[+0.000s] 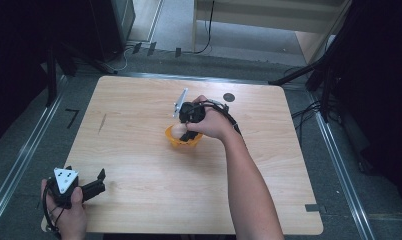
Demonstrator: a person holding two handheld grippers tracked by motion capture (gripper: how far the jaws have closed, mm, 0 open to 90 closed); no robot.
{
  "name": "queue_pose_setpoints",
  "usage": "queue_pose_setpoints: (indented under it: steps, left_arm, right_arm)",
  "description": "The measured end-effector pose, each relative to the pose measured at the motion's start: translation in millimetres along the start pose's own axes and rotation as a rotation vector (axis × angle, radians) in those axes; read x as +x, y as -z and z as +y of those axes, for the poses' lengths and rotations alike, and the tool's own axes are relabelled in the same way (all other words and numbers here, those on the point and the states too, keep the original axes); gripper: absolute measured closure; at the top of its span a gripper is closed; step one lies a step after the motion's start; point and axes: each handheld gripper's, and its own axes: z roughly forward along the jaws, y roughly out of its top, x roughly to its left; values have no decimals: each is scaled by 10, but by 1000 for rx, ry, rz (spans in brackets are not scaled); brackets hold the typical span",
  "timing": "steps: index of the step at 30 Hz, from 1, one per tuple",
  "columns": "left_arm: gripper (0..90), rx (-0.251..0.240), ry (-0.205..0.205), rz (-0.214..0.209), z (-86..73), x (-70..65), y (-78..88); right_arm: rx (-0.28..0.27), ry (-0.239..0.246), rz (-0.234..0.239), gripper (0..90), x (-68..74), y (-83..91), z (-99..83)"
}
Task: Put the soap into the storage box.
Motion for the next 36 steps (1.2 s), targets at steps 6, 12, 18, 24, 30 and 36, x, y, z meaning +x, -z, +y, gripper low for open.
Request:
queue_pose_setpoints:
  steps: [6,12,18,24,30,36]
  left_arm:
    - [0,0,-1,0,0,0,-2]
    - [0,-1,2,1,1,2,-3]
    - [0,-1,3,1,1,2,-4]
    - [0,0,2,1,1,1,-4]
    - [0,3,-7,4,2,-8,-4]
    - [0,0,-12,7,1,-13,-2]
  right_arm:
    - [9,-17,8,334,-19,-30,-15]
    - [-25,-24,1,299,-41,1,-23]
    - [-6,-47,-4,285,-26,44,-58]
    - [-38,-60,-11,252,18,103,-125]
    - [-53,-108,-8,197,103,138,-236]
    - [-69,-135,8,173,177,234,-362]
